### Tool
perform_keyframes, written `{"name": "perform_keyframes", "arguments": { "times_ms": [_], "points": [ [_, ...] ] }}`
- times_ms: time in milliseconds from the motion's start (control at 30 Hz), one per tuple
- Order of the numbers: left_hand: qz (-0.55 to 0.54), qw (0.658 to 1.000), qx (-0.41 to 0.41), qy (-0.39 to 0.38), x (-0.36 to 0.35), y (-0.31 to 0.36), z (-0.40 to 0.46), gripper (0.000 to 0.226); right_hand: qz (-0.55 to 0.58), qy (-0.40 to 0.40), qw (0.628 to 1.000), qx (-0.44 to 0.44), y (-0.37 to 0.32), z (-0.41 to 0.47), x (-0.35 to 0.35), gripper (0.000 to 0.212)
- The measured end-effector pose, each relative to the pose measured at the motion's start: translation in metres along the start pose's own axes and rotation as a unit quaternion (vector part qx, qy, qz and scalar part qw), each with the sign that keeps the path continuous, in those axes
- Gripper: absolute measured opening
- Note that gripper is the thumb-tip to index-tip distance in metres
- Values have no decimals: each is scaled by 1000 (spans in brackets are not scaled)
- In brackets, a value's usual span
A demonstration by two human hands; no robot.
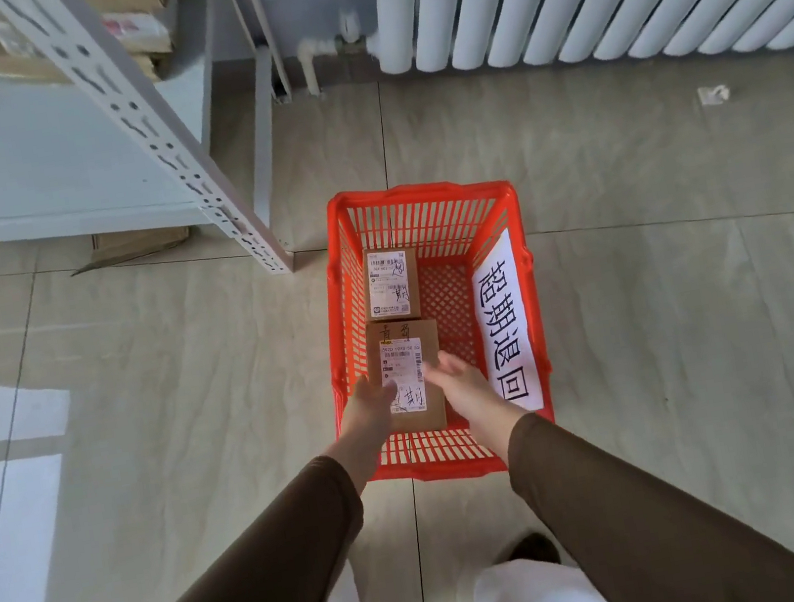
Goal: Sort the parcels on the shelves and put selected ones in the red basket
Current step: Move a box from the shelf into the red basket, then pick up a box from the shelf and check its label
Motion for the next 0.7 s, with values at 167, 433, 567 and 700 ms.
{"name": "perform_keyframes", "arguments": {
  "times_ms": [167, 433, 567, 700],
  "points": [
    [-135, 990, -26, -23, 52, 52, -121, 41, -16, -7, 998, 57, -94, -101, -2, 66],
    [-191, 978, -88, 0, 156, 127, -294, 74, -50, -22, 985, 161, -254, -267, -41, 48],
    [-240, 957, -159, 15, 231, 161, -375, 69, -90, -53, 962, 251, -344, -341, -83, 49],
    [-253, 940, -227, 20, 314, 190, -436, 75, -99, -66, 940, 321, -413, -399, -132, 46]
  ]
}}
Point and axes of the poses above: each hand's wrist, its own z-axis towards the middle knuckle, its own x-axis out of the back of the hand, y = z × x, the point moved 2 cm from there along z, towards the middle knuckle, and after that the axes turned 5 degrees about x, right-handed, at the moved point
